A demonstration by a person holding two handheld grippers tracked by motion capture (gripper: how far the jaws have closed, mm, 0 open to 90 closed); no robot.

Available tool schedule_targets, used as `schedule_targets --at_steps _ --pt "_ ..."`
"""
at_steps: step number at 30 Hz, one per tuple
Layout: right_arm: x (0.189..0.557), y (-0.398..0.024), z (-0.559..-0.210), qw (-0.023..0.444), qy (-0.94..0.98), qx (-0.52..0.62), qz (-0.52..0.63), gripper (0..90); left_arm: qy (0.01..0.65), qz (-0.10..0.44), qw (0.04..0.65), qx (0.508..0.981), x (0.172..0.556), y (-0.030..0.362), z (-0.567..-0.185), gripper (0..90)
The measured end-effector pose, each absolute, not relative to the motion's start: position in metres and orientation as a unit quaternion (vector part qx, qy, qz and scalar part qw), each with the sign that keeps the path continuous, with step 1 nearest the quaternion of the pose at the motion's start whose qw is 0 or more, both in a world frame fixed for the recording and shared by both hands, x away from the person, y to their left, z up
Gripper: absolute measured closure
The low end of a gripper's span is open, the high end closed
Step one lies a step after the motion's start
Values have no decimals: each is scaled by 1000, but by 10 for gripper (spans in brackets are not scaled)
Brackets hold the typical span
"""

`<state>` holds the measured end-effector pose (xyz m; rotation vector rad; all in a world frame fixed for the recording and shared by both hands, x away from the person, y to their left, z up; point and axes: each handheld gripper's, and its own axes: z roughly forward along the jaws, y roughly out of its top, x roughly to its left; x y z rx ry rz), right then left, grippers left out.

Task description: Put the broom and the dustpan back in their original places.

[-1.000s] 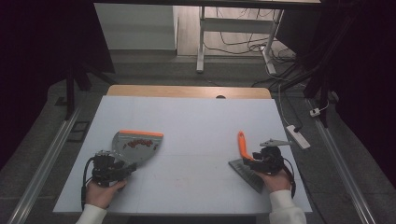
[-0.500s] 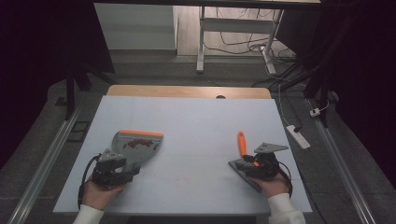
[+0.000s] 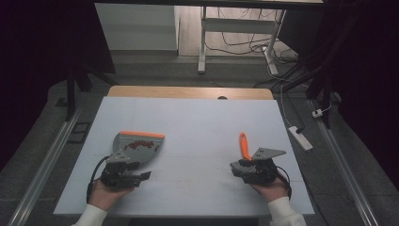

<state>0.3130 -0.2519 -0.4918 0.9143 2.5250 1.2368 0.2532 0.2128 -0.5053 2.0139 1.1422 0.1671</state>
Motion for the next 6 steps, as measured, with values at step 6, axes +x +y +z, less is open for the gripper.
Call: schedule_targets --at_steps 6 --pt "313 -253 -492 94 850 310 416 469 451 61 396 798 255 213 -507 344"
